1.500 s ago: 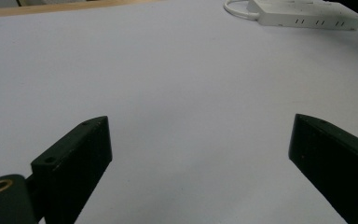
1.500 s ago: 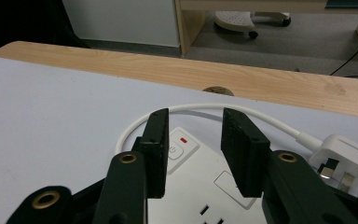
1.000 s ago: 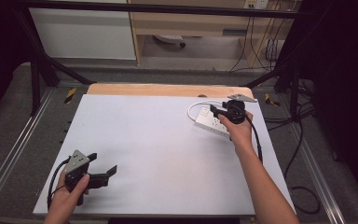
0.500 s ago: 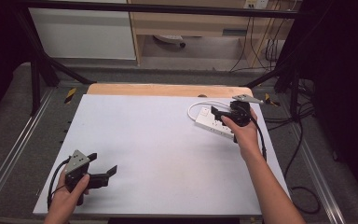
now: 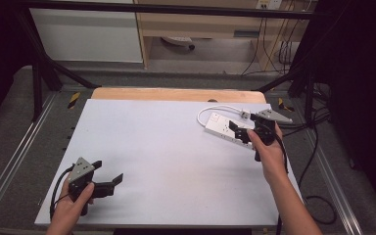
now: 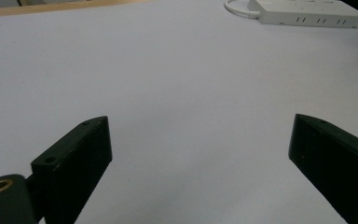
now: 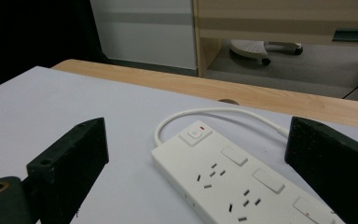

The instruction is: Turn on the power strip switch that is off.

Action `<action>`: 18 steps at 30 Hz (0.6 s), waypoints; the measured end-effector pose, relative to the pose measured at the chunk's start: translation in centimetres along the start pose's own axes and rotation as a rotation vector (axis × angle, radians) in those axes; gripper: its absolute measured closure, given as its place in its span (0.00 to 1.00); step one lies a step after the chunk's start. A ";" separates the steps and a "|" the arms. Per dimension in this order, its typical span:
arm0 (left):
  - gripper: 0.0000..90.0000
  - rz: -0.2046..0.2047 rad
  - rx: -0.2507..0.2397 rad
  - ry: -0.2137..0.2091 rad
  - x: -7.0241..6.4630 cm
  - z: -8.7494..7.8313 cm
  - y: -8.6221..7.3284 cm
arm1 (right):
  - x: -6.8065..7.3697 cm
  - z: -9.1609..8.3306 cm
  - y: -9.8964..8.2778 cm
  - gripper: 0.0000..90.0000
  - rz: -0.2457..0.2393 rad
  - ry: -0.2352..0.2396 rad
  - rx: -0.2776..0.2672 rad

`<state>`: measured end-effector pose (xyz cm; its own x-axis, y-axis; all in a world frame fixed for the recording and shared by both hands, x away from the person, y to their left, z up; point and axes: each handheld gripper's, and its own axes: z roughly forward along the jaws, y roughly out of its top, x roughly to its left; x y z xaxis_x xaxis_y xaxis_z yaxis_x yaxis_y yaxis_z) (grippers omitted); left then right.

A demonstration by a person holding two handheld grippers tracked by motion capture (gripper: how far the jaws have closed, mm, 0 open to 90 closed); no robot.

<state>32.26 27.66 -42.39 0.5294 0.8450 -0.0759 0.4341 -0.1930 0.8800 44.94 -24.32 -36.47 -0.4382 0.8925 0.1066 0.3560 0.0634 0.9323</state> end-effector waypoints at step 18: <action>0.07 0.009 -0.005 0.009 0.0 -0.1 0.0 | 1.0 -5.9 -3.7 0.06 -0.053 0.019 -0.060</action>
<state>32.20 27.76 -42.33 0.5266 0.8477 -0.0639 0.4260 -0.1980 0.8828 38.33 -26.29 -37.76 -0.4706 0.8801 0.0621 0.2816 0.0831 0.9559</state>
